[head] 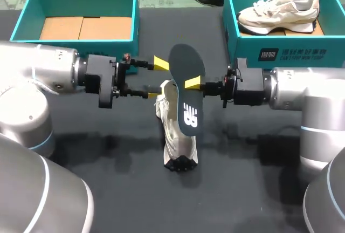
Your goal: Take the shoe out of the shoebox, open the shoe tongue, remove and reinsert the insole, then place the shoe into the shoebox
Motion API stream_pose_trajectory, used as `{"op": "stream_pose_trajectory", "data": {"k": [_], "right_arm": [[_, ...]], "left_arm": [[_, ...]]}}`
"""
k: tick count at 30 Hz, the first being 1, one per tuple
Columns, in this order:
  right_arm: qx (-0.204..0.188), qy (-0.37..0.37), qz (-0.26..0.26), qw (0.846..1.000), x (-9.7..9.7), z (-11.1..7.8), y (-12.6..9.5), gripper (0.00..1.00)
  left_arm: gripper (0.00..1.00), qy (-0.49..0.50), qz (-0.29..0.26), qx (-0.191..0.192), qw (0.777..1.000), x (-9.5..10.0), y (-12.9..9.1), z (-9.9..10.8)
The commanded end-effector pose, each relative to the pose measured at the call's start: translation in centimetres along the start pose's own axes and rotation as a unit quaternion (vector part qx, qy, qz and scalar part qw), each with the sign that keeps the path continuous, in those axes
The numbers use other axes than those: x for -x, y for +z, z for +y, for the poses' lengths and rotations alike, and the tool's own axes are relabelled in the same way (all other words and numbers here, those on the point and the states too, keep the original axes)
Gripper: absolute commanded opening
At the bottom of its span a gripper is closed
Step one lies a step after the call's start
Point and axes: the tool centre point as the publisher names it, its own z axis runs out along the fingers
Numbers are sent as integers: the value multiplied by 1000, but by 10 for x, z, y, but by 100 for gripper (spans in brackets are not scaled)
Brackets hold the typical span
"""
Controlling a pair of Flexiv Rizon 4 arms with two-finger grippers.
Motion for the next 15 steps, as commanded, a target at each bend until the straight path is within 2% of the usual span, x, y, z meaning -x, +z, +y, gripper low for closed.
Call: {"op": "stream_pose_trajectory", "data": {"k": [1, 9, 11, 14, 15], "right_arm": [[-9, 2, 5, 1000, 2, 2, 7, 0], [-11, 1, 7, 1000, 1, -7, 12, 0], [-10, 2, 8, 1000, 2, -8, 13, 0], [-7, 2, 10, 1000, 3, -9, 15, 0], [-7, 2, 11, 1000, 4, -9, 15, 0]], "left_arm": [[100, 6, -17, 13, 1000, -6, 14, 4], [99, -12, -41, 47, 998, 1, 27, 9], [87, -17, -42, 50, 998, 1, 30, 10], [85, -16, -41, 49, 998, 1, 34, 8], [81, -14, -38, 51, 998, 1, 36, 7]]}}
